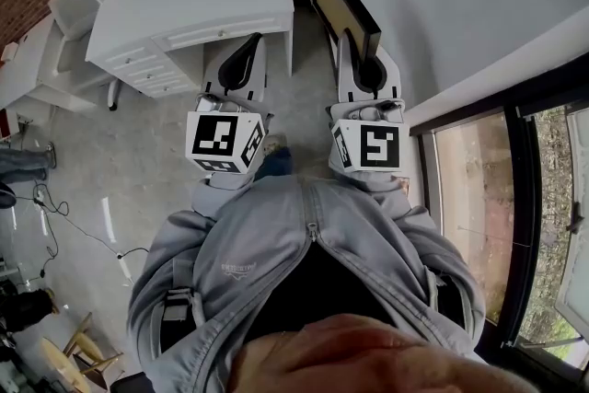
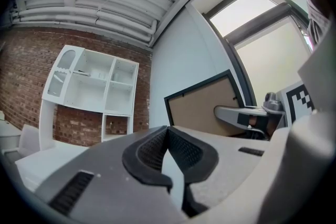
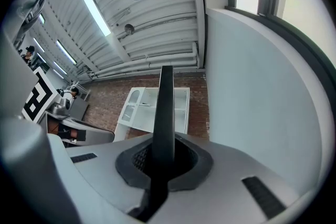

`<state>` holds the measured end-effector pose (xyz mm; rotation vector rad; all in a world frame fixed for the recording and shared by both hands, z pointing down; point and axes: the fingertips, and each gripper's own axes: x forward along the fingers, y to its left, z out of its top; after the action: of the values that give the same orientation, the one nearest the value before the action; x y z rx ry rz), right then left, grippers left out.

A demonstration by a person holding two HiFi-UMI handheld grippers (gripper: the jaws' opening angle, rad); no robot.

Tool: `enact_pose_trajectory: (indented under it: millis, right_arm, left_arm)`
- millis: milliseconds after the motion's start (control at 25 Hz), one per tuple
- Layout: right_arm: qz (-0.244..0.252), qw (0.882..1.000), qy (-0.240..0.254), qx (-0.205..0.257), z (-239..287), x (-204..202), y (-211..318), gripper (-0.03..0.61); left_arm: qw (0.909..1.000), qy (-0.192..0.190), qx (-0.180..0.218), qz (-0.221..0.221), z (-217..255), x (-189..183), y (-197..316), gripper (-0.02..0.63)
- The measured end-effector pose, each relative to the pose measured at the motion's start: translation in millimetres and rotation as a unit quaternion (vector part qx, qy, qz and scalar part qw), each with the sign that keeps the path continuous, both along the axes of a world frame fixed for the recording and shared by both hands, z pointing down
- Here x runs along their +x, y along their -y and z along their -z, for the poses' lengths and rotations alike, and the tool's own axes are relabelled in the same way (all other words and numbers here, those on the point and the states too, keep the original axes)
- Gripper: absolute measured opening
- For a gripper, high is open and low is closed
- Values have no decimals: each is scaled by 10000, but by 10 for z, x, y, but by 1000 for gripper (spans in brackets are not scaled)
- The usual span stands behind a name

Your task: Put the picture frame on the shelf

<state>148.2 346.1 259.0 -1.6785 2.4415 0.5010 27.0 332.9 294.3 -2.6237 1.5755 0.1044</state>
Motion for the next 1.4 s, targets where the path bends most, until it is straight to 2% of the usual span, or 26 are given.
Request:
enact_pose_trajectory:
  millis: [280,1000,1400]
  right_arm:
    - [-78,10000,-14,34,-76,-56,393,34]
    - [-147,9999,-50,-8,-41,-468,2007,34]
    - [-441,9990,10,-71,-63,-588,2805,34]
  left_arm:
    - [9999,-29,42,-108,-67,-31,398,8]
    - [9999,-67,-5,-101,-78,-492,2000,8]
    - [9993,-37,-24,-367,-77,-639,2888,8]
